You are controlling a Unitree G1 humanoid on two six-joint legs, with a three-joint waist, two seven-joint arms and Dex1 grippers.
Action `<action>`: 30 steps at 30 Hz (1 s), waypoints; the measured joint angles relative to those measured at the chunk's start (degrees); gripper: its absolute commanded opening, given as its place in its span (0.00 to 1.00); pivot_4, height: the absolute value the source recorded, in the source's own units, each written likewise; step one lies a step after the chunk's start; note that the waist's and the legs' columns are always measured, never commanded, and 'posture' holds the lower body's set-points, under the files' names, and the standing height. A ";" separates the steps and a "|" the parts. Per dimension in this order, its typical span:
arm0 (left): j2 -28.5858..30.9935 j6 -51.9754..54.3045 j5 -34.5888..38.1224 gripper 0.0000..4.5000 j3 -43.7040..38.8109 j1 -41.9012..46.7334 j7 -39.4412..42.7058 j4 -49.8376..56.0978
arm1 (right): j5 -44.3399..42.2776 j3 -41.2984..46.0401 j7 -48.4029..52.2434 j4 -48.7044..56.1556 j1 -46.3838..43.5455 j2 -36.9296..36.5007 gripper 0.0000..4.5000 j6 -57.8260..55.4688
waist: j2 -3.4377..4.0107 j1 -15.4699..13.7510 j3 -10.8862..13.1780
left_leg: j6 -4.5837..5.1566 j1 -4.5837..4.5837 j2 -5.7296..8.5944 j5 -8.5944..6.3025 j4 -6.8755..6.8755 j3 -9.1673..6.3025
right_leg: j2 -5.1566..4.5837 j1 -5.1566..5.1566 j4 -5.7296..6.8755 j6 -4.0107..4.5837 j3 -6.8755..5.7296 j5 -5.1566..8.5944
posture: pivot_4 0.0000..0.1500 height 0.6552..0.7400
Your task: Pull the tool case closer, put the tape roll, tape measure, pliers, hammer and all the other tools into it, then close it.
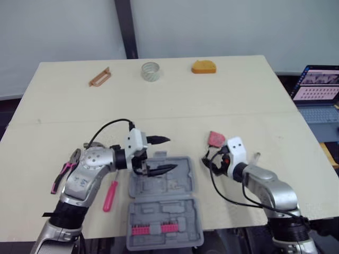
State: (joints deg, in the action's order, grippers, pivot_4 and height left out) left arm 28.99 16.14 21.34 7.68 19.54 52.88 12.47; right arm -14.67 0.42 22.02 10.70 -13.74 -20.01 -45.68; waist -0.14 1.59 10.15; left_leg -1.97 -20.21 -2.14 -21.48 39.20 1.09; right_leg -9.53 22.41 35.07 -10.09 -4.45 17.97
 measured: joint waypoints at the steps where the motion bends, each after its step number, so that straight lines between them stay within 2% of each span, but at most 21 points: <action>1: -0.13 0.00 -0.18 1.00 0.11 0.00 -0.16 0.00 | 0.13 -0.06 -0.44 -0.22 -0.32 0.49 0.98 0.00 | 0.00 0.00 0.00 | 0.00 0.00 0.00 0.00 0.00 0.00 | 0.00 0.00 0.00 0.00 0.00 0.00 | 1.00 1.00; 14: -0.27 0.00 -1.36 1.00 0.10 -0.97 -1.01 0.04 | 1.46 -0.75 -1.72 -4.03 -2.39 3.82 0.98 1.83 | 0.00 0.04 0.00 | 0.00 0.01 0.00 0.00 0.01 0.00 | 0.00 -0.01 0.00 0.00 0.00 0.00 | 1.00 1.00; 16: -0.29 0.00 -1.45 1.00 0.10 -0.96 -1.37 0.05 | 1.74 -0.73 -2.03 -4.84 -3.01 4.25 0.87 2.02 | 0.01 0.05 -0.01 | 0.00 0.02 0.00 0.00 0.01 0.00 | 0.00 -0.02 0.01 0.00 0.00 0.00 | 1.00 1.00; 18: -0.35 -0.01 -1.53 1.00 0.10 -0.96 -1.59 0.06 | 2.30 -0.34 -2.88 -5.79 -3.37 4.71 0.71 2.40 | 0.00 0.06 -0.02 | 0.00 0.03 0.00 0.00 0.01 0.00 | 0.00 -0.02 0.02 0.00 0.00 0.00 | 1.00 1.00; 24: -0.49 -0.04 -1.63 1.00 0.10 -0.96 -2.11 0.06 | 3.43 0.53 -4.54 -7.29 -3.53 5.07 0.01 3.12 | 0.00 0.12 -0.02 | 0.00 0.03 0.00 0.00 0.00 -0.01 | 0.00 -0.01 0.02 0.00 0.00 0.00 | 1.00 1.00; 30: -0.95 -0.07 -1.67 1.00 0.11 -0.96 -2.24 0.06 | 3.73 0.47 -4.75 -7.82 -3.43 5.26 0.01 3.93 | -0.03 0.11 -0.08 | 0.00 0.04 0.00 0.00 0.00 -0.01 | 0.00 -0.03 0.02 0.00 0.00 0.00 | 1.00 1.00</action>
State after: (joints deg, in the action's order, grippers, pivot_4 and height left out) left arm 28.04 16.06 19.68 7.79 18.58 50.64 12.53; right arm -10.94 0.89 17.27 2.87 -17.17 -14.75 -41.75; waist -0.17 1.69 10.07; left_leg -1.97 -20.18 -2.14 -21.48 39.20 1.09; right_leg -9.53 22.38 35.09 -10.09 -4.45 17.97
